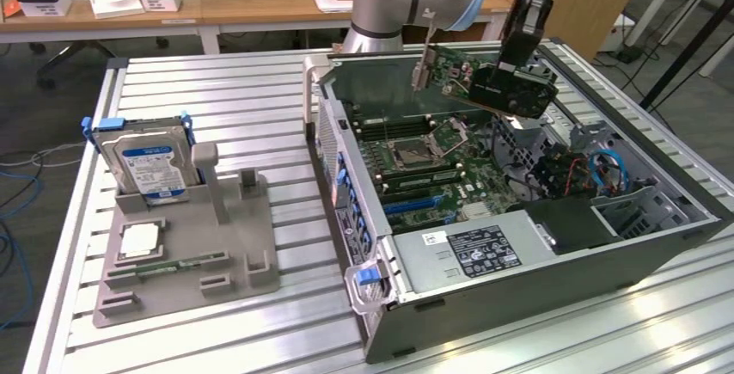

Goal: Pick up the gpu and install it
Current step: 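Insert the gpu into the slot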

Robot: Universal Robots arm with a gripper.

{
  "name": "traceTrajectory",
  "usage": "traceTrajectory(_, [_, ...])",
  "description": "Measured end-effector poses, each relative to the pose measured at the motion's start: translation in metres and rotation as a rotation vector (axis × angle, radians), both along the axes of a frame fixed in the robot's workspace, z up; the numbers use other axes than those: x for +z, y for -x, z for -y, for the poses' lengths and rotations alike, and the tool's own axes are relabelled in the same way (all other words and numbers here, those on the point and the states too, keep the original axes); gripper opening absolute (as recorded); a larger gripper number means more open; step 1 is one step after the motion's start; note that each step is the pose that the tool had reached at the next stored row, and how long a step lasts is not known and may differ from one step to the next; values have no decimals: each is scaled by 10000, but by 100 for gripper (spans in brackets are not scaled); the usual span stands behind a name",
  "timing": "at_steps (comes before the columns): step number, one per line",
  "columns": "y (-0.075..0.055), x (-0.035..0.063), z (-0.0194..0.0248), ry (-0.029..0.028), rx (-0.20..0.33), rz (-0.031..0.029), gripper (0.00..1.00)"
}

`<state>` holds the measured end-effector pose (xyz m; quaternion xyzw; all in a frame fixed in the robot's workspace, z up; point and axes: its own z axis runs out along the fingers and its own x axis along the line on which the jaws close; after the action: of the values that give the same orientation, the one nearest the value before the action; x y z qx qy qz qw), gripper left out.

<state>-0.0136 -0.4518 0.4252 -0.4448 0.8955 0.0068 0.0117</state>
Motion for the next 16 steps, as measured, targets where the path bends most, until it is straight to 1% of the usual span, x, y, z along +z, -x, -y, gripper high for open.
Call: traceTrajectory(16, [0,0,0,-1,707,1,26])
